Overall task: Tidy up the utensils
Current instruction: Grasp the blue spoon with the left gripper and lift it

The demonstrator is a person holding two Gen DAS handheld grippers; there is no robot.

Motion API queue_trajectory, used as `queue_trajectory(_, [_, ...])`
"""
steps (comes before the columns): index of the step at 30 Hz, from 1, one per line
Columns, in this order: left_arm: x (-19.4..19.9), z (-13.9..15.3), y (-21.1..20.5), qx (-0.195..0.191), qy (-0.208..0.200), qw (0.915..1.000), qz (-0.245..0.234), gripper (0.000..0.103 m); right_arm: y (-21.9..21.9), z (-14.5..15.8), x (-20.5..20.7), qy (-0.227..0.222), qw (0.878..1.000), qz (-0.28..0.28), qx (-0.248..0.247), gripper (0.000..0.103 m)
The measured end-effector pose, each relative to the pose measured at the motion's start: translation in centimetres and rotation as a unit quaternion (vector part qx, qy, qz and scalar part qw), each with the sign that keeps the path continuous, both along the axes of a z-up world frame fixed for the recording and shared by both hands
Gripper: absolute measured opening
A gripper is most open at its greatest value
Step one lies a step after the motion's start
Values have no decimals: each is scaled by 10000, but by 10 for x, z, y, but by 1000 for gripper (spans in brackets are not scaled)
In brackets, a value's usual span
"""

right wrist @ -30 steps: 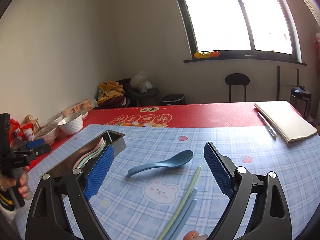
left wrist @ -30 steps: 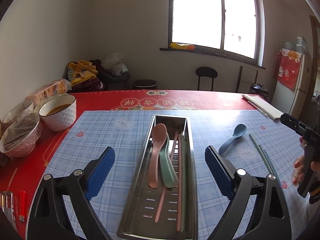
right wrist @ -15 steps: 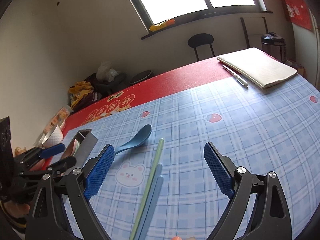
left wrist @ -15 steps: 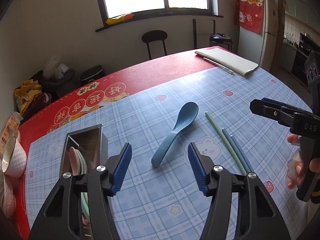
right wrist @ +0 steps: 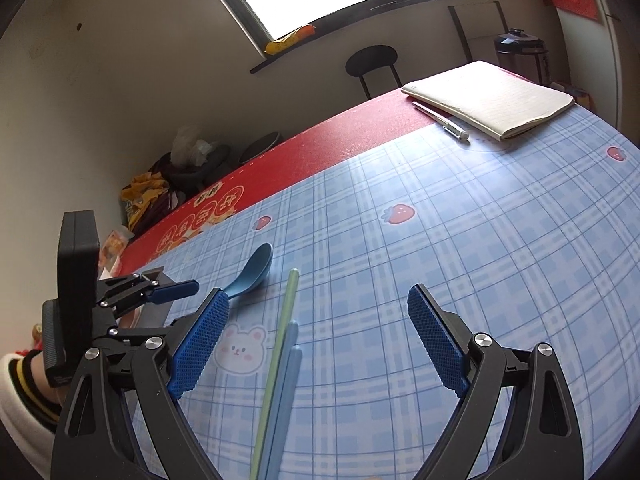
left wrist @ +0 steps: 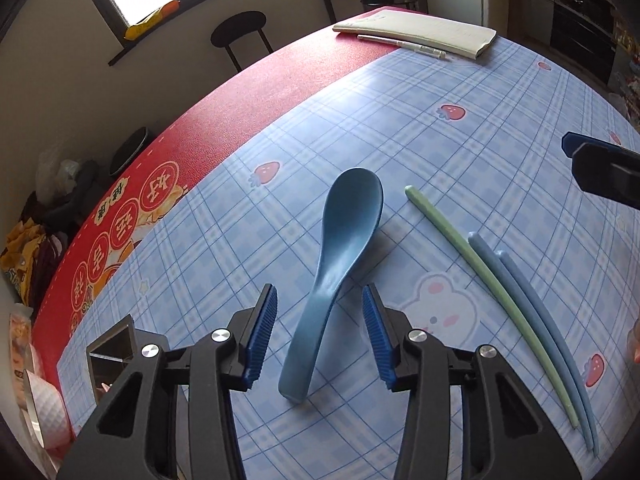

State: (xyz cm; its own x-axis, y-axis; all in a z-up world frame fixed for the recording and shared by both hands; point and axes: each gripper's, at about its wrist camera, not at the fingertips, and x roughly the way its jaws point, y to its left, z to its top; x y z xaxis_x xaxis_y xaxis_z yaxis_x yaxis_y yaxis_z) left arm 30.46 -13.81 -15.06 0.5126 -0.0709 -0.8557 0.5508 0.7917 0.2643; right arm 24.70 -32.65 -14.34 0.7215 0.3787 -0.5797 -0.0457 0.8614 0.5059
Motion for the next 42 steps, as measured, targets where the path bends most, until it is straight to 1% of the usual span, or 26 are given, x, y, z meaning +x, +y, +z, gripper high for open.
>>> queue_trajectory(5, [5, -6, 0, 29, 83, 9999, 73, 40, -3, 0, 1, 23, 9999, -32, 116, 88])
queue_trajectory(7, [5, -6, 1, -32, 148, 9999, 55, 36, -2, -1, 1, 33, 9999, -25, 112, 88])
queue_trajectory(12, [6, -6, 1, -59, 221, 9997, 70, 35, 0, -3, 3, 67, 9999, -3, 94, 88])
queue_trajectory(13, [6, -5, 2, -101, 253, 9996, 72, 34, 0, -3, 4, 66, 9999, -10, 85, 88])
queue_trajectory(14, [6, -5, 2, -150, 284, 9995, 67, 30, 0, -4, 4, 68, 9999, -15, 81, 88])
queue_trajectory(15, [5, -5, 2, -205, 310, 9993, 57, 24, 0, -4, 4, 72, 9999, -19, 86, 88])
queue_trajectory(16, [3, -5, 2, -239, 308, 9992, 57, 21, 0, -4, 4, 75, 9999, -20, 94, 88])
queue_trajectory(17, [0, -6, 0, -227, 265, 9994, 29, 16, 0, -4, 4, 77, 9999, -16, 99, 88])
queue_trajectory(18, [-4, -6, -2, -242, 252, 9994, -3, 9, 0, -5, 5, 85, 9999, -13, 99, 88])
queue_trajectory(19, [-5, -6, -2, -325, 302, 9990, 31, 7, 1, -6, 5, 93, 9999, -5, 101, 88])
queue_trajectory(22, [-9, -4, 2, -506, 401, 9974, 317, 7, 2, -7, 5, 101, 9999, 29, 110, 88])
queue_trajectory(25, [-19, -2, 6, -495, 302, 9969, 533, 7, 3, -7, 6, 85, 9998, 75, 137, 88])
queue_trajectory(26, [-23, 1, 9, -575, 242, 9962, 611, 7, 3, -7, 6, 78, 9998, 101, 165, 88])
queue_trajectory(27, [-28, 5, 13, -739, 227, 9948, 657, 7, 3, -8, 6, 71, 9997, 123, 189, 88])
queue_trajectory(29, [-40, 15, 22, -1040, 71, 9913, 808, 6, 4, -8, 7, 64, 9997, 148, 209, 88])
queue_trajectory(31, [-55, 26, 32, -1428, -2, 9855, 922, 7, 5, -9, 8, 62, 9996, 192, 201, 88])
queue_trajectory(34, [-83, 40, 46, -1856, -248, 9773, 991, 7, 11, -8, 9, 19, 9997, 255, 0, 88])
queue_trajectory(36, [-100, 48, 56, -2137, -372, 9709, 1012, 7, 17, -9, 9, -3, 9993, 380, -51, 87])
queue_trajectory(38, [-113, 55, 65, -2307, -522, 9661, 1037, 7, 23, -9, 9, -44, 9985, 540, -26, 86])
queue_trajectory(39, [-118, 58, 71, -2377, -583, 9639, 1046, 7, 26, -8, 9, -70, 9979, 636, -37, 78])
queue_trajectory(42, [-128, 63, 89, -2615, -714, 9561, 1113, 7, 38, -9, 8, -91, 9953, 954, -110, 67])
